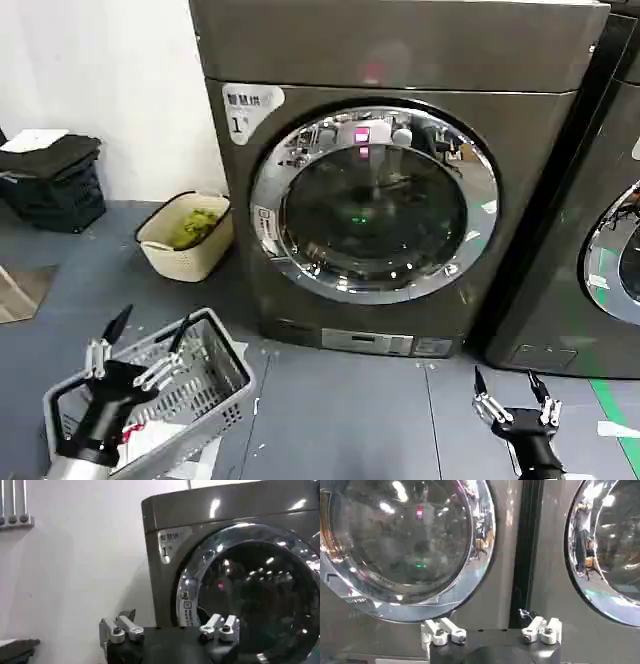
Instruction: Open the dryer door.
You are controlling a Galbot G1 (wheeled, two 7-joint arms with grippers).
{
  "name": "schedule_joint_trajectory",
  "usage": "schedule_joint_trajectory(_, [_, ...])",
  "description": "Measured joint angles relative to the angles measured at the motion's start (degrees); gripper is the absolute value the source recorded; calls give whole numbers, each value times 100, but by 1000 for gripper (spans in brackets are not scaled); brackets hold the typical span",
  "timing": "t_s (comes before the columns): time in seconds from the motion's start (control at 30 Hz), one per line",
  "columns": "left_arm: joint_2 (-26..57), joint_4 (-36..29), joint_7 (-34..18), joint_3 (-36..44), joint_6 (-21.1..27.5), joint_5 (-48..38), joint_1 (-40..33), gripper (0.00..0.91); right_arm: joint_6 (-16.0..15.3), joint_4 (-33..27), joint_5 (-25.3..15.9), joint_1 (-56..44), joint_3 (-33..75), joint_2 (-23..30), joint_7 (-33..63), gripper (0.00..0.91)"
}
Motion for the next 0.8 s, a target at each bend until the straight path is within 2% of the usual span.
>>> schedule_joint_trajectory(0.37, [12, -39, 14, -25, -21, 0, 36, 907, 322, -267, 251, 533, -430, -687, -375, 907])
schedule_joint_trajectory(0.53, [13, -65, 19, -59, -35, 0, 77, 907, 442, -563, 275, 975, -773, -1140, -544, 907])
schedule_joint_trajectory(0.8, [13, -130, 133, -73, -109, 0, 166, 907, 567, -1057, 576, 1869, -1342, -1796, -750, 907])
